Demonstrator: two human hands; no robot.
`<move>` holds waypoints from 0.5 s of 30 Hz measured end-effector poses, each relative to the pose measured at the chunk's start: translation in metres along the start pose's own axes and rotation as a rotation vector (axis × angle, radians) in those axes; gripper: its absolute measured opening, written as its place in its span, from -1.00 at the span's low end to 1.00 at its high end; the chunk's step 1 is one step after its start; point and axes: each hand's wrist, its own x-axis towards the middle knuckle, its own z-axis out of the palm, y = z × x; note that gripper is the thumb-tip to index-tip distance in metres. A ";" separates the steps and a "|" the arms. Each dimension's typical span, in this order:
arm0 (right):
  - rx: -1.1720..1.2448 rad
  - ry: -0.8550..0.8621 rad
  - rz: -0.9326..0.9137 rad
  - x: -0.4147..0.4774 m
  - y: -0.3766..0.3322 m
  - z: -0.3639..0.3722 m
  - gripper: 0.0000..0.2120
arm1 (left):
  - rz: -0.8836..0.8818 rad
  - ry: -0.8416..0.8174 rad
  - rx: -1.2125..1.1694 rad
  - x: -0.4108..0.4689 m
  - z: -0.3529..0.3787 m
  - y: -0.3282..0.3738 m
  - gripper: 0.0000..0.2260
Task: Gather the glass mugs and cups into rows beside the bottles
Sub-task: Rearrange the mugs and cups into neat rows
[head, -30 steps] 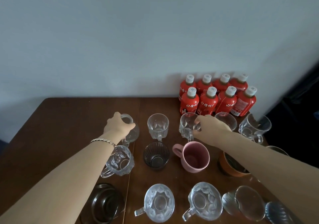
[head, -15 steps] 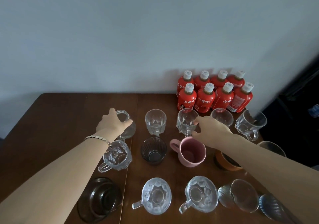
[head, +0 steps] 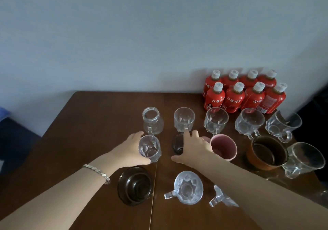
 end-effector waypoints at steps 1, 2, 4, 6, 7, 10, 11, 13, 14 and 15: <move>0.005 0.023 0.007 0.000 0.000 0.004 -0.14 | 0.030 -0.010 0.009 0.000 0.005 -0.002 -0.15; 0.008 0.045 0.009 -0.001 0.000 0.006 -0.16 | 0.053 0.004 0.020 0.001 0.010 -0.004 -0.16; 0.016 0.064 0.011 -0.003 0.004 0.008 -0.16 | 0.059 0.070 0.023 0.003 0.015 -0.004 -0.18; 0.031 0.069 0.018 -0.006 0.007 0.010 -0.19 | 0.023 0.119 0.011 0.004 0.017 -0.001 -0.18; 0.035 0.070 0.026 -0.008 0.008 0.011 -0.19 | 0.007 0.124 0.009 0.004 0.018 0.001 -0.18; 0.042 0.067 0.054 -0.011 0.009 0.014 -0.18 | -0.046 0.129 0.009 0.009 0.021 0.004 -0.21; 0.044 0.065 0.065 -0.011 0.009 0.014 -0.17 | -0.074 0.135 -0.004 0.010 0.022 0.004 -0.23; 0.041 0.066 0.081 -0.012 0.010 0.015 -0.17 | -0.133 0.144 -0.048 0.010 0.024 0.005 -0.26; 0.040 0.070 0.083 -0.012 0.010 0.015 -0.17 | -0.157 0.144 -0.065 0.009 0.025 0.005 -0.27; 0.037 0.073 0.081 -0.012 0.010 0.016 -0.17 | -0.170 0.147 -0.069 0.008 0.026 0.005 -0.28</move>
